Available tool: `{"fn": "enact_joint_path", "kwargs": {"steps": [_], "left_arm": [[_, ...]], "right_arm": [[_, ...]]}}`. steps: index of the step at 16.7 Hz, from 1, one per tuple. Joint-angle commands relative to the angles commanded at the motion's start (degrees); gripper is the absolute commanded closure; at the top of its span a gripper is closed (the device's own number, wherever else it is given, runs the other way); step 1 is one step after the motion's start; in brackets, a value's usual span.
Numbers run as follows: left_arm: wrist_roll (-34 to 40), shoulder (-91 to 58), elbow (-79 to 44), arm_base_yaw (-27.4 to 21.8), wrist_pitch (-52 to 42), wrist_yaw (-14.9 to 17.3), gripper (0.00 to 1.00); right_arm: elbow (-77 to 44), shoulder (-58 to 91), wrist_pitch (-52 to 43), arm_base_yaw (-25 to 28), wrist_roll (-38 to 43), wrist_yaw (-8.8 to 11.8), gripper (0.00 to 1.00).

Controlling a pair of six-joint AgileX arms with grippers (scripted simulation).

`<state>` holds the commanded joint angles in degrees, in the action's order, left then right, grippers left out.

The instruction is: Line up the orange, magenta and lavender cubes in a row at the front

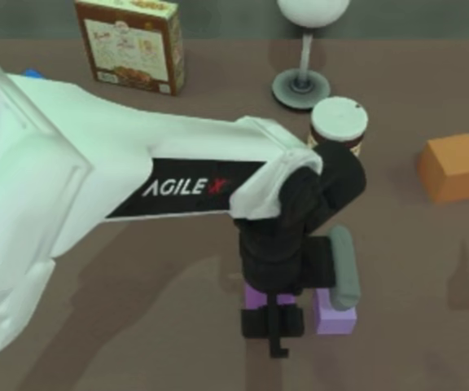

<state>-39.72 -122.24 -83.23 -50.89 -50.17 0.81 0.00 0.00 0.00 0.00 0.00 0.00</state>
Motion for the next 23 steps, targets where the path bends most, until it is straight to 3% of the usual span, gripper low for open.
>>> {"fn": "enact_joint_path", "kwargs": {"steps": [9,19,23], "left_arm": [[0.00,0.00,0.00,0.00,0.00,0.00,0.02],[-0.03,0.08,-0.17,0.07,-0.21,0.00,0.00],[-0.25,2.03,-4.15,0.32,-6.48,0.00,0.00]], "right_arm": [[0.00,0.00,0.00,0.00,0.00,0.00,0.00],[0.00,0.00,0.00,0.00,0.00,0.00,0.00],[0.00,0.00,0.00,0.00,0.00,0.00,0.00]]}}
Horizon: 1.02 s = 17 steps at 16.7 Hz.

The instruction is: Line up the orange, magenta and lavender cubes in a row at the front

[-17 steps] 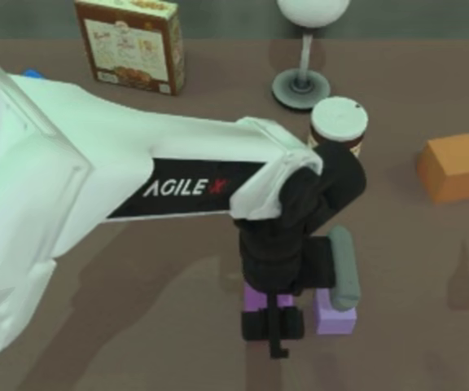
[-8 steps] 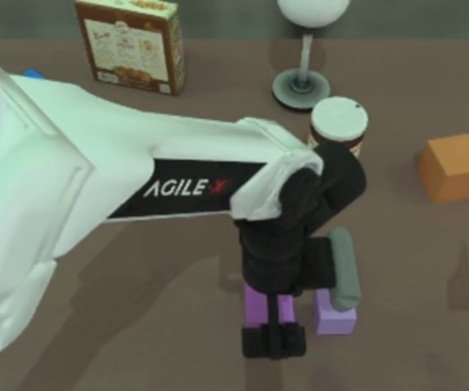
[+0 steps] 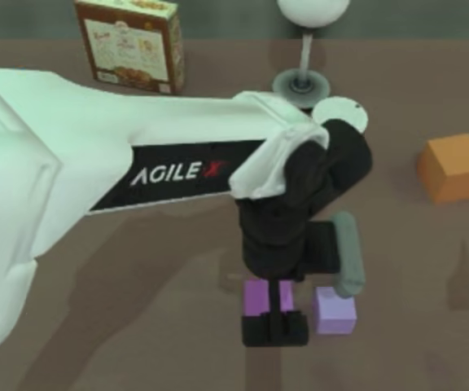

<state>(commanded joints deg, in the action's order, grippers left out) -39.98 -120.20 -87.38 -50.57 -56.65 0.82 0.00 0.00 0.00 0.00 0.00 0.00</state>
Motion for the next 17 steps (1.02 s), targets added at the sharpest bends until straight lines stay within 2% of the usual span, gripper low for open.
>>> {"fn": "enact_joint_path", "kwargs": {"steps": [4,10,13,17], "left_arm": [[0.28,2.83,-4.45,0.88,-7.06,-0.05,0.00],[0.50,3.36,-4.20,0.96,-6.97,-0.09,0.00],[2.38,7.93,-0.26,3.67,-3.85,-0.38,0.00],[6.88,20.86,10.81,10.22,3.54,-0.86,0.00]], "right_arm": [[0.00,0.00,0.00,0.00,0.00,0.00,0.00],[-0.57,0.56,-0.41,0.02,-0.03,-0.01,0.00],[-5.87,5.84,-4.05,0.30,-0.35,-0.02,0.00],[-20.91,21.25,-13.32,1.10,-1.22,0.04,0.00]]}}
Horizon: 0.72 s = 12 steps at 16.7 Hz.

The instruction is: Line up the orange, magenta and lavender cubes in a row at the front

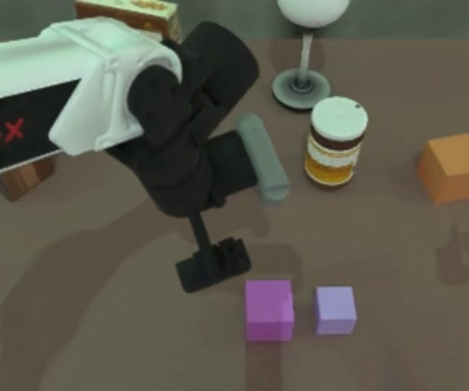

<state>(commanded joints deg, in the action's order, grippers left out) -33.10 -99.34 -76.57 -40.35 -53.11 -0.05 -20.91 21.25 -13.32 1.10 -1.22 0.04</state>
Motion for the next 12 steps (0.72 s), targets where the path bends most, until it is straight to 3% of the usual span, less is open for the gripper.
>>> {"fn": "enact_joint_path", "kwargs": {"steps": [12], "left_arm": [[19.93,62.30,51.79,27.09,30.76,-0.49,0.00]], "right_arm": [[-63.36,76.63,-41.18,2.97,-3.62,-0.30,0.00]]}}
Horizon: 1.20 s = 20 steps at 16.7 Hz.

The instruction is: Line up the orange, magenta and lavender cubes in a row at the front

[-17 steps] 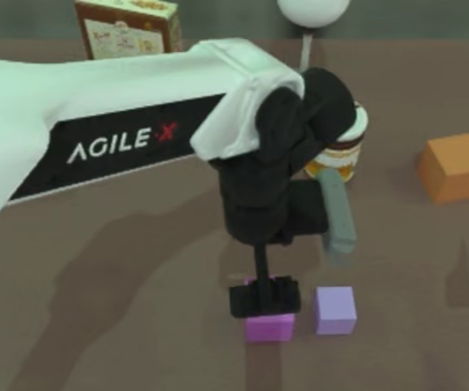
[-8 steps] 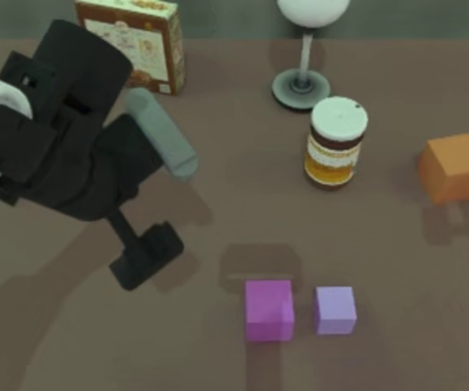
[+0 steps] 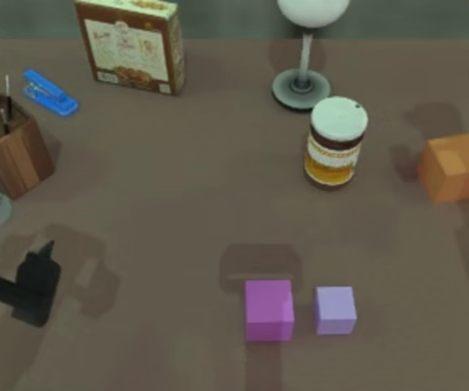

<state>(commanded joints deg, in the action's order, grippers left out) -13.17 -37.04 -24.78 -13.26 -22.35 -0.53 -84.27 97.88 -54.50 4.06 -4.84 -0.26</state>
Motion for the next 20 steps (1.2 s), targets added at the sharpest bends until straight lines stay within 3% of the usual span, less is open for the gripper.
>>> {"fn": "enact_joint_path", "kwargs": {"steps": [5,9,17,20], "left_arm": [[7.83,23.64,16.37,9.05,12.89,0.25,0.00],[12.04,34.48,23.23,13.34,20.29,0.47,0.00],[13.17,37.04,24.78,14.41,22.35,0.53,0.00],[13.17,37.04,24.78,14.41,22.35,0.53,0.00]], "right_arm": [[-21.05,22.93,-12.97,0.92,-1.09,-0.07,0.00],[-32.04,34.12,-18.69,1.38,-1.63,-0.02,0.00],[-34.33,36.47,-19.72,1.18,-1.76,-0.01,0.00],[-31.08,37.47,-15.67,1.41,-1.86,-0.01,0.00]]}}
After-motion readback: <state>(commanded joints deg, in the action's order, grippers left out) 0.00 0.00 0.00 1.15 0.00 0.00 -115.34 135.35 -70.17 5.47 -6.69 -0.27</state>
